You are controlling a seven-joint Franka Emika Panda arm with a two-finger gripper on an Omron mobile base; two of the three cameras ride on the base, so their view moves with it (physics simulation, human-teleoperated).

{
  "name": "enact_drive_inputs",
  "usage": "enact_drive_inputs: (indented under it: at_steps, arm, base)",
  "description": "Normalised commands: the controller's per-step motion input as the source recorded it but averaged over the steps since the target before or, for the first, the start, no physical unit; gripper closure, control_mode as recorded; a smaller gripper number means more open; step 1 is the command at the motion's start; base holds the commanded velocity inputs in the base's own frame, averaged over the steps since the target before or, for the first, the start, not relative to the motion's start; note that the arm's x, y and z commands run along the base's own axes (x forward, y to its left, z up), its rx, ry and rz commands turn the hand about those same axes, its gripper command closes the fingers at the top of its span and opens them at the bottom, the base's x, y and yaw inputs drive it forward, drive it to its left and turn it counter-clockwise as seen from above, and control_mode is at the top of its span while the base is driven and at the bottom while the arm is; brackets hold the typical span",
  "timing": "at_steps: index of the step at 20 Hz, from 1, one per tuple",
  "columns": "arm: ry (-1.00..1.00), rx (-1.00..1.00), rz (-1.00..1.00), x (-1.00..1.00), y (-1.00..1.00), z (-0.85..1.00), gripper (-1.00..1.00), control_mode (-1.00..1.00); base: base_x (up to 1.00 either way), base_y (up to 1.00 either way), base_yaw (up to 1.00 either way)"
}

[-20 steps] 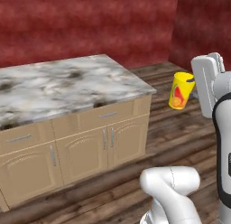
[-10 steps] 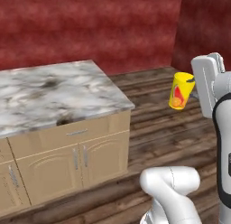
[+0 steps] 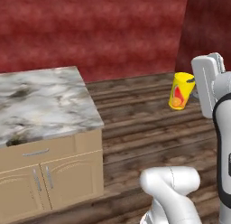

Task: There is a tray on the dining counter. Grab the cup, mug, and pitcher and place them on the tray. The pitcher may be placed next to the tray if it cannot fit the tray.

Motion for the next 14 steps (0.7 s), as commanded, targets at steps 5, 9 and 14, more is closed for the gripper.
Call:
enact_drive_inputs:
  at_steps: [5,9,14]
  arm:
    - [0.0,0.0,0.0,0.0,0.0,0.0,1.0,1.0]
    - [0.0,0.0,0.0,0.0,0.0,0.0,1.0,1.0]
    - [0.0,0.0,0.0,0.0,0.0,0.0,1.0,1.0]
  base:
    - [0.74,-1.0,0.2]
    - [0.72,-1.0,0.21]
    - [0.77,-1.0,0.21]
